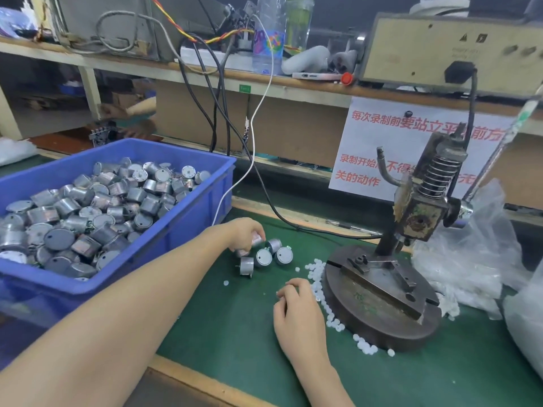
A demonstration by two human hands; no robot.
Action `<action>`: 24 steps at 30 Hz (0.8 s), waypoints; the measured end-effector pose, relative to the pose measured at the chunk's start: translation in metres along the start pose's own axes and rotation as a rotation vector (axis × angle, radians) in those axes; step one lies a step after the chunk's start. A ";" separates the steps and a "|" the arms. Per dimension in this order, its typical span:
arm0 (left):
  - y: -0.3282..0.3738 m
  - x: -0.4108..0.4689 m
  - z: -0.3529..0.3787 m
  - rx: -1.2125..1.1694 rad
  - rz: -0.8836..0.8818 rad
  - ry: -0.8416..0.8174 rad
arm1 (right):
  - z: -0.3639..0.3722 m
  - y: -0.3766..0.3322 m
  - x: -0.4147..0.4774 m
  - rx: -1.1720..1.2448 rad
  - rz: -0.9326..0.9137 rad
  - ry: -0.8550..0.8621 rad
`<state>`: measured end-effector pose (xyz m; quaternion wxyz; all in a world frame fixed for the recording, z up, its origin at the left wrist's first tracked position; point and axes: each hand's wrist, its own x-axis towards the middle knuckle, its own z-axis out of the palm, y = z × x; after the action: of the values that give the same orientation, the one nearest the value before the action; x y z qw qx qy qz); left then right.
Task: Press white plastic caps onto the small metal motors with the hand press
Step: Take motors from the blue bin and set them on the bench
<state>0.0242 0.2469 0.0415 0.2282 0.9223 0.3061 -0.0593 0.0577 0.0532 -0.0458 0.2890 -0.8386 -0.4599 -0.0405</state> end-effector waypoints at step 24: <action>0.016 -0.030 -0.048 -0.072 0.037 0.074 | 0.001 0.002 0.000 0.000 -0.003 0.012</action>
<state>0.0082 0.2409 0.0978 0.2507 0.9207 0.2989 -0.0098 0.0591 0.0531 -0.0473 0.2916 -0.8378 -0.4594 -0.0459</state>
